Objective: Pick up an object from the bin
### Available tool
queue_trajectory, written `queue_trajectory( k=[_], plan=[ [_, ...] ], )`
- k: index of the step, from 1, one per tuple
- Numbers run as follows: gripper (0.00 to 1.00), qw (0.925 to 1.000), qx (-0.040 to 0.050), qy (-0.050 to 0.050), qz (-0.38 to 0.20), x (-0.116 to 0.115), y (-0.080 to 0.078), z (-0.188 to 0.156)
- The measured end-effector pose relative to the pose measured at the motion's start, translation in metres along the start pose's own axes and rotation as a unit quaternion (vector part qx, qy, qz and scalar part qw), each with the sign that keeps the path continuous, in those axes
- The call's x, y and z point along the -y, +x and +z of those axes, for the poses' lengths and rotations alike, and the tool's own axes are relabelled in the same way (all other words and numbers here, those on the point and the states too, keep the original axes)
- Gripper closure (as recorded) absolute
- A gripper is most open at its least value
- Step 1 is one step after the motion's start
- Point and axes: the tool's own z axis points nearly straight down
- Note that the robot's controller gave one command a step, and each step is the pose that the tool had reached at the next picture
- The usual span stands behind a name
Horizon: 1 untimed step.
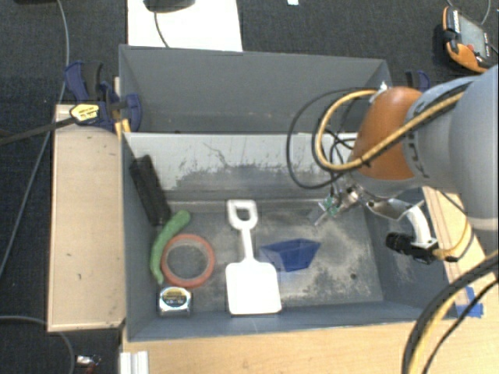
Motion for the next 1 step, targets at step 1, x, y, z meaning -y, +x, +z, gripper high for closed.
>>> queue_trajectory(
  k=[1],
  plan=[
    [1.0, 1.0, 0.0004, 0.0, 0.002, -0.0151, 0.0058, 0.0455]
  ],
)
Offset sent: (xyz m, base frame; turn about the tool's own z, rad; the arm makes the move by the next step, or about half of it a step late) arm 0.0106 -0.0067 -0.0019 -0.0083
